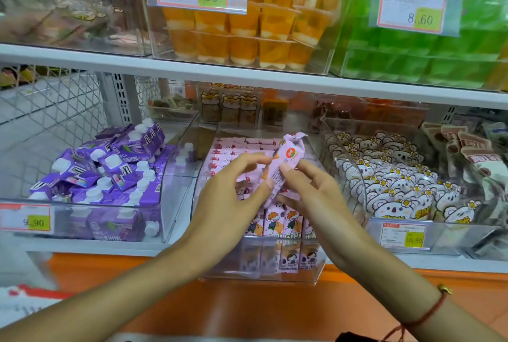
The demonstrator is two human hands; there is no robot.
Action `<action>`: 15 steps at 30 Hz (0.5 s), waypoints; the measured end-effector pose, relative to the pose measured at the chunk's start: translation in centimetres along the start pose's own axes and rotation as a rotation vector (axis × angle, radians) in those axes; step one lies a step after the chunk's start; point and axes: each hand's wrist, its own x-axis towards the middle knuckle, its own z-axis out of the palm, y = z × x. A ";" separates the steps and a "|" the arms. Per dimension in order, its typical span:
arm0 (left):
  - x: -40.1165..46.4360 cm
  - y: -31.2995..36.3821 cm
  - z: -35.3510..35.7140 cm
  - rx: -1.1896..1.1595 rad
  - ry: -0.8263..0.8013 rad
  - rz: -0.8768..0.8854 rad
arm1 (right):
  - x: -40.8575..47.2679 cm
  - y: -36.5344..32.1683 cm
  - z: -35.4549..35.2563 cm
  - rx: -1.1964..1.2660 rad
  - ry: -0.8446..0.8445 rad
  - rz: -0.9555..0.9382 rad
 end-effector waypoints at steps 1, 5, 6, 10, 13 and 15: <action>0.0 -0.1 0.0 0.055 0.011 0.021 | 0.0 0.0 0.0 0.015 0.035 -0.009; 0.0 0.2 0.2 0.030 0.028 0.015 | -0.2 -0.1 0.1 -0.029 0.082 -0.072; 0.0 0.4 0.2 -0.002 0.027 0.003 | -0.3 -0.2 0.1 -0.053 0.074 -0.092; 0.2 1.0 0.1 -0.178 -0.055 -0.085 | -0.2 -0.7 -0.5 -0.114 0.071 -0.114; 0.1 1.3 0.2 -0.234 -0.112 -0.124 | -0.1 -0.7 -0.9 -0.144 0.087 -0.112; 0.1 1.2 0.3 -0.241 -0.127 -0.143 | -0.2 -0.6 -0.9 -0.154 0.077 -0.109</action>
